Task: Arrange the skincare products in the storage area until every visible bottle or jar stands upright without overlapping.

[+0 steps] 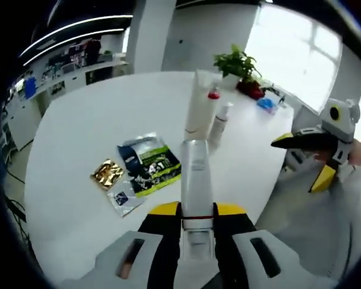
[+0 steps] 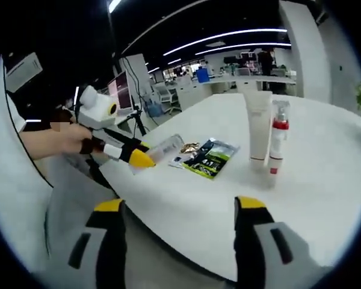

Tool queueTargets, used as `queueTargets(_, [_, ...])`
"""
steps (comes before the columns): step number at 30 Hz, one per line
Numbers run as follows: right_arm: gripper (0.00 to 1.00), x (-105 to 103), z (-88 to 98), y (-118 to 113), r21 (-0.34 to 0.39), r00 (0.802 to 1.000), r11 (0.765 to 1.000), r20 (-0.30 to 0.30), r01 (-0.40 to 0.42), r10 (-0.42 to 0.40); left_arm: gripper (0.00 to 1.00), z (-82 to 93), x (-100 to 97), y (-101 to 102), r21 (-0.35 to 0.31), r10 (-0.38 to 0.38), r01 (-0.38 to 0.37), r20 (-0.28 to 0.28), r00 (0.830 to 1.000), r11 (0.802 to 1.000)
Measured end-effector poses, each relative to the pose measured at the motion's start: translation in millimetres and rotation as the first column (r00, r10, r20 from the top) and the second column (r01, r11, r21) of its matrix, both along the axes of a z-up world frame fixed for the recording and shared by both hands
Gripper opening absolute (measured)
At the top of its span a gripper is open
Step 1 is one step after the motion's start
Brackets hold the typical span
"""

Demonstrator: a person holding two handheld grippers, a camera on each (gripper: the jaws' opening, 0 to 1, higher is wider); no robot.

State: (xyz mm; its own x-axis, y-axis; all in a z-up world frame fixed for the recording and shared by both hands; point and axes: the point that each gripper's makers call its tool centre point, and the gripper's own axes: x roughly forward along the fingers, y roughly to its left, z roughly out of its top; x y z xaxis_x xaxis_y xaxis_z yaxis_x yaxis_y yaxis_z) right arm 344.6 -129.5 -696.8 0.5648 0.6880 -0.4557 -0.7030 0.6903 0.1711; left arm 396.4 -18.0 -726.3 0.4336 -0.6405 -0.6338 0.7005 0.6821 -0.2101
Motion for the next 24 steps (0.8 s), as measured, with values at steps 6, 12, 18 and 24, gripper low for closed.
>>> queueTargets(6, [0.61, 14.5, 23.2, 12.1, 0.008, 0.990, 0.992, 0.067, -0.124, 0.123, 0.17, 8.1, -11.7, -16.4, -0.009, -0.156, 0.156, -0.002, 0.988, 0.988])
queueTargets(12, [0.51, 23.0, 38.5, 26.3, -0.045, 0.953, 0.959, 0.112, -0.278, 0.282, 0.17, 15.8, -19.5, -28.0, 0.006, -0.272, 0.272, -0.003, 0.962, 0.962])
queueTargets(18, [0.50, 24.6, 34.4, 34.5, -0.126, 0.904, 0.906, 0.097, -0.403, 0.416, 0.17, 20.9, -30.3, -35.8, 0.029, -0.388, 0.388, -0.020, 0.922, 0.921])
queueTargets(24, [0.46, 22.2, 23.9, 38.9, -0.210, 0.845, 0.833, 0.053, -0.511, 0.532, 0.17, 24.9, -36.5, -39.8, 0.064, -0.473, 0.474, -0.035, 0.880, 0.878])
